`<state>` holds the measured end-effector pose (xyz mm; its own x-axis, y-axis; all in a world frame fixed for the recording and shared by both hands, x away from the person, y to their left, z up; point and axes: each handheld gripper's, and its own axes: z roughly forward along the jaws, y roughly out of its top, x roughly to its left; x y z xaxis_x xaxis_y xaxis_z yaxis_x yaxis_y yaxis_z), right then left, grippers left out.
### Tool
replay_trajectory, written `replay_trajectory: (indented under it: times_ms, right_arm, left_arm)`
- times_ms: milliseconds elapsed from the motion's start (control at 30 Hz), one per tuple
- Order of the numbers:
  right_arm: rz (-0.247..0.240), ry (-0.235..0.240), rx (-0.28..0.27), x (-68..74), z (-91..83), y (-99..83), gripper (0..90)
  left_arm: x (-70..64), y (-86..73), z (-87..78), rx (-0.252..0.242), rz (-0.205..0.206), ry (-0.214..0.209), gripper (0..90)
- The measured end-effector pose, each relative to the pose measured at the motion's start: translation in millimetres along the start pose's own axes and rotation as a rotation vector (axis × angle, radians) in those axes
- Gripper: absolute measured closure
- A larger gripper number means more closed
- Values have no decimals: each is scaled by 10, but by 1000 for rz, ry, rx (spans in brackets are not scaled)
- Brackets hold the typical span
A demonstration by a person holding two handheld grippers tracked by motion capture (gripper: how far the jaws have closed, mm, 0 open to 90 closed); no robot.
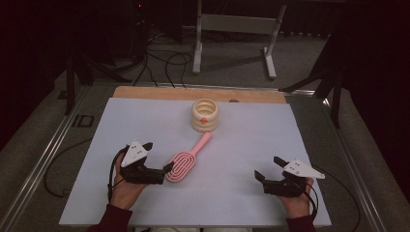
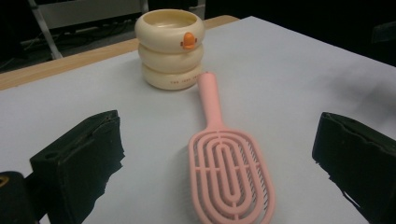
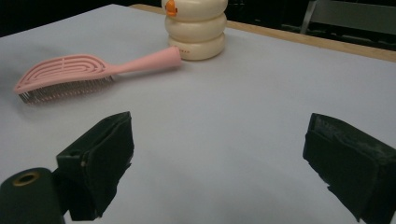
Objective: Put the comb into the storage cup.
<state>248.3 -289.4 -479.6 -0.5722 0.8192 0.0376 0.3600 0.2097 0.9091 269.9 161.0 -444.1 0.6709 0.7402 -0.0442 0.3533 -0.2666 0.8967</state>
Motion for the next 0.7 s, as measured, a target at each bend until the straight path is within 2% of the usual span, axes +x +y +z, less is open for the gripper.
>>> replay_trajectory:
  times_ms: [700]
  right_arm:
    - [0, 8, 7, 11, 19, -7, 87]
  left_arm:
    - [-131, 102, 241, 34, -1, -54, 20]
